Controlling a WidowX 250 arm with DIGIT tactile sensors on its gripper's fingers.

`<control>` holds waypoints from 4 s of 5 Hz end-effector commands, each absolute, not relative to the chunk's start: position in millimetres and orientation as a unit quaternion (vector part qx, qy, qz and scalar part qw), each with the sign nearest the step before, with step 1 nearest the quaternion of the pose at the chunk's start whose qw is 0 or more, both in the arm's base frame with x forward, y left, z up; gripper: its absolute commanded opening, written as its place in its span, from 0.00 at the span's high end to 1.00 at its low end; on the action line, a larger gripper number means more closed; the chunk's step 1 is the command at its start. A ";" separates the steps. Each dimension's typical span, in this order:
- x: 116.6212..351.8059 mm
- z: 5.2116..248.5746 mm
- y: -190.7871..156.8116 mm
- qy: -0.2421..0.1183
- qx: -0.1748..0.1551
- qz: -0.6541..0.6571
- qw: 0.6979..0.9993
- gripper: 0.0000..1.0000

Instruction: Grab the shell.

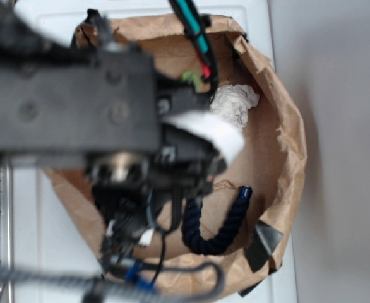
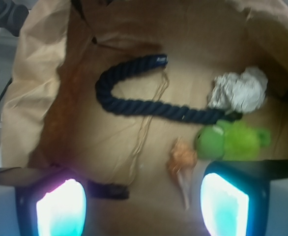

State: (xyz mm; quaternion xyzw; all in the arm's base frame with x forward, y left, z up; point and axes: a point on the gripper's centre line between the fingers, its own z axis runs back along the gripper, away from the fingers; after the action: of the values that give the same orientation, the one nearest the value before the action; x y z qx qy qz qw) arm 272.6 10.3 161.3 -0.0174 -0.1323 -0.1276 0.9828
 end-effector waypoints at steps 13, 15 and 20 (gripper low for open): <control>294.8 56.7 47.5 -0.148 0.028 -0.083 0.985 0.00; 275.2 90.5 59.1 -0.116 -0.024 -0.099 0.988 0.00; 273.9 53.5 44.8 -0.122 0.008 -0.111 0.986 0.00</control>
State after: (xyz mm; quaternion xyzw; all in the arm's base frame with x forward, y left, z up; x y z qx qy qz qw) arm 266.5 48.7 41.1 0.0025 -0.1037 -0.1070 0.9888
